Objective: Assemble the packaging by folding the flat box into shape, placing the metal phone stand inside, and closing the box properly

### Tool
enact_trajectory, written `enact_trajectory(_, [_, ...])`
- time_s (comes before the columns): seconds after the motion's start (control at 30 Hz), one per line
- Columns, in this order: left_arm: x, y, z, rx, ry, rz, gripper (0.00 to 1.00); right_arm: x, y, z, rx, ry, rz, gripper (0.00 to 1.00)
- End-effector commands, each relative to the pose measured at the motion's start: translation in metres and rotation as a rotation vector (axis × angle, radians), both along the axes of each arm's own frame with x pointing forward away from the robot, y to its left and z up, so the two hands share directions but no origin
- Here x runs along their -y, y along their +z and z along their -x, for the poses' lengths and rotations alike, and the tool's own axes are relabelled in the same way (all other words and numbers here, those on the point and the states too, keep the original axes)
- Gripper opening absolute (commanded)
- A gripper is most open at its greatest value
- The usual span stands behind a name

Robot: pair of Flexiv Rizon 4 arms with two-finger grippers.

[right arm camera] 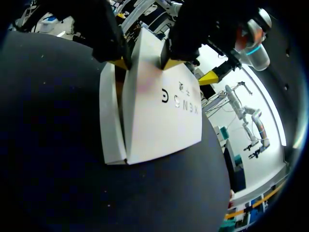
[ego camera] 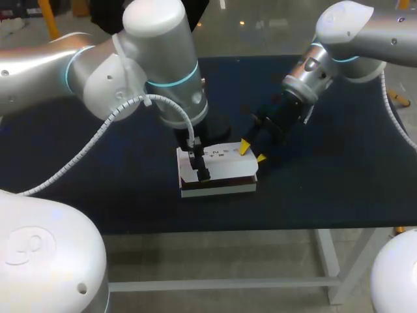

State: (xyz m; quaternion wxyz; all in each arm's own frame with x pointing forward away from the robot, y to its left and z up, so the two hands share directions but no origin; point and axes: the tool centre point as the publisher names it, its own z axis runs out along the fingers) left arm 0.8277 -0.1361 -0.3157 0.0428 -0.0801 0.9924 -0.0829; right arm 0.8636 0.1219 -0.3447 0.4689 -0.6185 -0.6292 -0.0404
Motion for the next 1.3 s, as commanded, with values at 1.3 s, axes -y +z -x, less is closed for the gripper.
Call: enact_trajectory(1.3, [0.007, -0.018, -0.015, 0.122, 0.086, -0.079, 0.62, 0.000, 0.000, -0.001, -0.002, 0.003, -0.001, 0.43])
